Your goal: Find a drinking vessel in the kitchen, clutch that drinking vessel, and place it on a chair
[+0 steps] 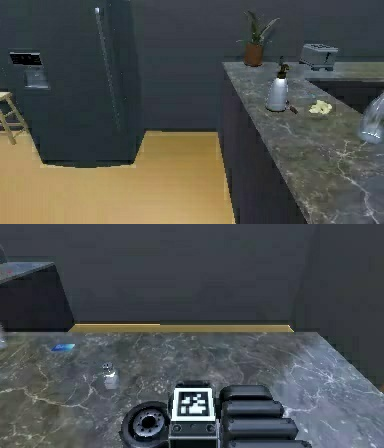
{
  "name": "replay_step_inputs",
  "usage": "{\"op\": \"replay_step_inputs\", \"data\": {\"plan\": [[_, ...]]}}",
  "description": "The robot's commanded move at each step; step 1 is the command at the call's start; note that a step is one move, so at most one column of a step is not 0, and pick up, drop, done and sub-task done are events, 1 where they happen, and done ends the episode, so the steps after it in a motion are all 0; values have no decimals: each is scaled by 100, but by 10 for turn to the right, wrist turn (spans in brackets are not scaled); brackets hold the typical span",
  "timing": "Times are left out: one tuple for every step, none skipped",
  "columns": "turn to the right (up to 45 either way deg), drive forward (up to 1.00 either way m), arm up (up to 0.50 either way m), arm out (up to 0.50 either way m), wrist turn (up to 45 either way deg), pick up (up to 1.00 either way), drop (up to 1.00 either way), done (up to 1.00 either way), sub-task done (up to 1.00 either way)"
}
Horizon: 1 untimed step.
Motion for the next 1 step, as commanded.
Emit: {"op": "replay_step_inputs", "data": {"plan": [[-300,0,0,0,0,0,0,0,0]]}}
